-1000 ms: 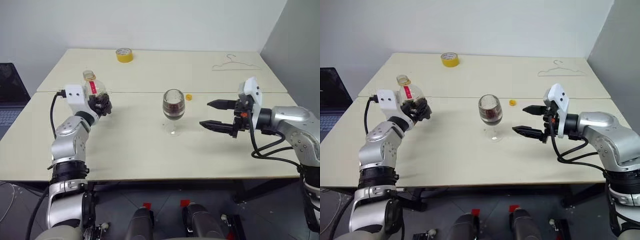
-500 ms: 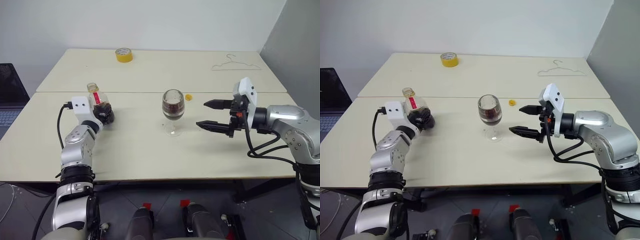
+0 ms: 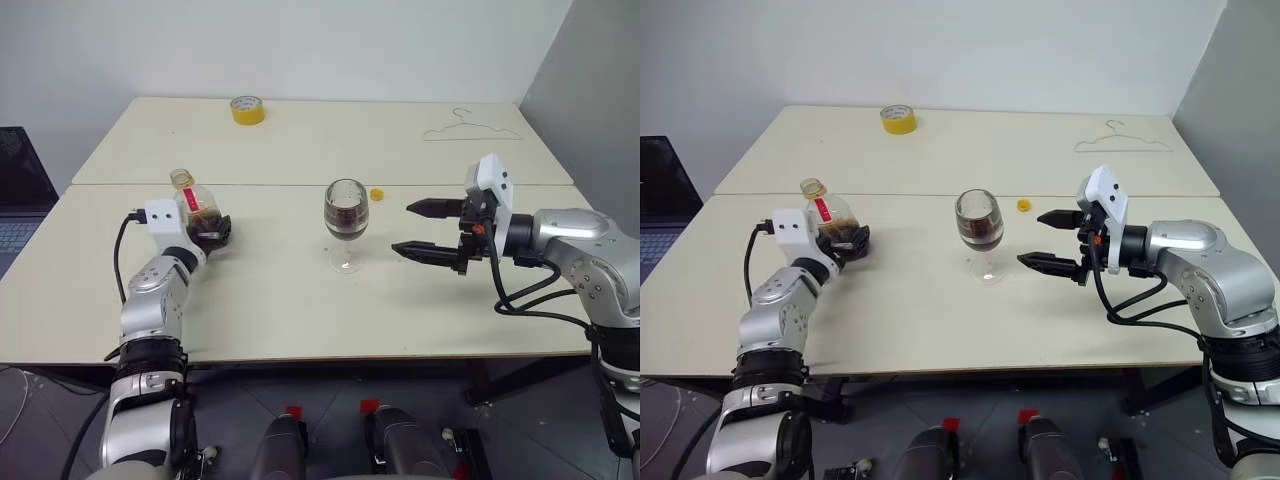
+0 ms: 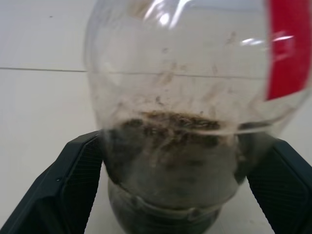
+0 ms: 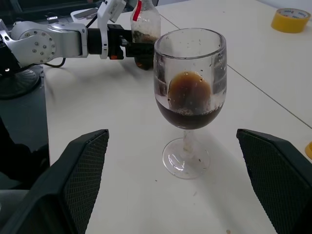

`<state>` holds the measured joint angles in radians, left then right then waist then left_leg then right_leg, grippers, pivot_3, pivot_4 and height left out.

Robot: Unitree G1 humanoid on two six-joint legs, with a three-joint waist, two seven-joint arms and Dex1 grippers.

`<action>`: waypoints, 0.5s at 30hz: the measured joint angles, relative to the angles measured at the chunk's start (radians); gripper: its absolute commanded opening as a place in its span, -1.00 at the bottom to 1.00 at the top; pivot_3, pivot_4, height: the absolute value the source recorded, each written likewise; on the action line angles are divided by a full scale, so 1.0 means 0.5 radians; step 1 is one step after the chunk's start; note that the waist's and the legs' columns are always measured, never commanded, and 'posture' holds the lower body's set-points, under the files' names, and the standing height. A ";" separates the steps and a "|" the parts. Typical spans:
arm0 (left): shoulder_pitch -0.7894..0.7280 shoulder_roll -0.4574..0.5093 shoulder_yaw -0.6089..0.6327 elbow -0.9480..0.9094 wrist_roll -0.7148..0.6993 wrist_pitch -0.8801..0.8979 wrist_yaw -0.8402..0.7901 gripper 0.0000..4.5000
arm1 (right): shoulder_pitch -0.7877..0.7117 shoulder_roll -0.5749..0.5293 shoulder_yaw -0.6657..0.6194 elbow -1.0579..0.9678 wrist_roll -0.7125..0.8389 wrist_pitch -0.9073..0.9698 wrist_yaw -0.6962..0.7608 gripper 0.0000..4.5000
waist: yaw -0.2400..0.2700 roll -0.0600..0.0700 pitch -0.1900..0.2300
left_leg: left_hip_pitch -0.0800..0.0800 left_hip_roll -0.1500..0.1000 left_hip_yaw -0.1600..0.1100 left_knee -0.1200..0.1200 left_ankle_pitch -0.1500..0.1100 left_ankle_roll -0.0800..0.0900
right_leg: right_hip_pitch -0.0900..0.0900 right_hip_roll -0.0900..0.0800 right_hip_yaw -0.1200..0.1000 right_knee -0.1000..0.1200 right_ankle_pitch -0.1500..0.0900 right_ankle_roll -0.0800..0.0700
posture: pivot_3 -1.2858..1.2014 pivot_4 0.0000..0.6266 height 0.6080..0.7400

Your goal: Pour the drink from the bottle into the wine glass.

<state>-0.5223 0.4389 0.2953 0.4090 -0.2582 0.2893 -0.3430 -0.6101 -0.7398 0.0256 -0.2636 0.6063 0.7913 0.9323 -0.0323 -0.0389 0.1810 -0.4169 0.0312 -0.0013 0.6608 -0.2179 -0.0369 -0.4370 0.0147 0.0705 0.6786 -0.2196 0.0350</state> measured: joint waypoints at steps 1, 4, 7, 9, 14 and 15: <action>0.014 0.020 -0.006 -0.040 -0.010 0.023 -0.031 0.98 | -0.001 0.000 0.000 0.007 -0.003 -0.001 0.005 1.00 | 0.000 0.000 0.000 | 0.000 0.000 0.000 0.000 0.000 0.000 | 0.000 0.000 0.000 0.000 0.000 0.000 | 0.03 -0.52 1.00; 0.067 0.130 -0.011 -0.186 -0.044 0.115 -0.145 0.98 | -0.001 -0.009 0.000 0.038 -0.013 -0.017 0.019 1.00 | -0.001 0.000 0.000 | 0.000 0.000 0.000 -0.001 0.000 0.000 | -0.001 0.000 0.000 -0.001 0.000 -0.001 | 0.03 -0.52 1.00; 0.103 0.252 0.004 -0.301 -0.098 0.193 -0.259 0.98 | -0.001 -0.033 -0.002 0.072 -0.035 -0.036 0.042 1.00 | -0.002 0.000 0.000 | 0.000 0.000 0.001 -0.001 0.000 0.000 | -0.001 0.000 0.000 -0.001 -0.005 -0.009 | 0.03 -0.52 1.00; 0.121 0.302 0.013 -0.374 -0.125 0.234 -0.335 0.98 | -0.001 -0.037 -0.002 0.081 -0.051 -0.042 0.056 1.00 | -0.002 0.000 0.000 | 0.000 0.000 0.001 -0.001 0.000 0.000 | -0.001 -0.001 0.000 -0.001 -0.007 -0.012 | 0.03 -0.52 1.00; 0.176 0.391 0.006 -0.486 -0.190 0.328 -0.494 0.98 | -0.012 -0.037 -0.001 0.131 -0.074 -0.051 0.078 1.00 | -0.003 0.000 0.000 | 0.000 0.001 0.001 -0.001 0.000 0.000 | -0.002 -0.001 0.000 -0.001 -0.008 -0.013 | 0.03 -0.52 1.00; 0.186 0.407 0.006 -0.492 -0.190 0.331 -0.516 0.98 | -0.014 -0.037 -0.001 0.138 -0.075 -0.057 0.085 1.00 | -0.003 0.000 0.000 | 0.000 0.001 0.001 -0.002 0.000 0.000 | -0.002 -0.001 0.000 -0.001 -0.008 -0.013 | 0.03 -0.52 1.00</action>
<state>-0.4294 0.6422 0.2983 0.1630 -0.3531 0.4548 -0.6010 -0.6171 -0.7582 0.0251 -0.1948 0.5690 0.7628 0.9747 -0.0339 -0.0388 0.1810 -0.4169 0.0316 -0.0008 0.6600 -0.2179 -0.0369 -0.4379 0.0144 0.0705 0.6780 -0.2235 0.0286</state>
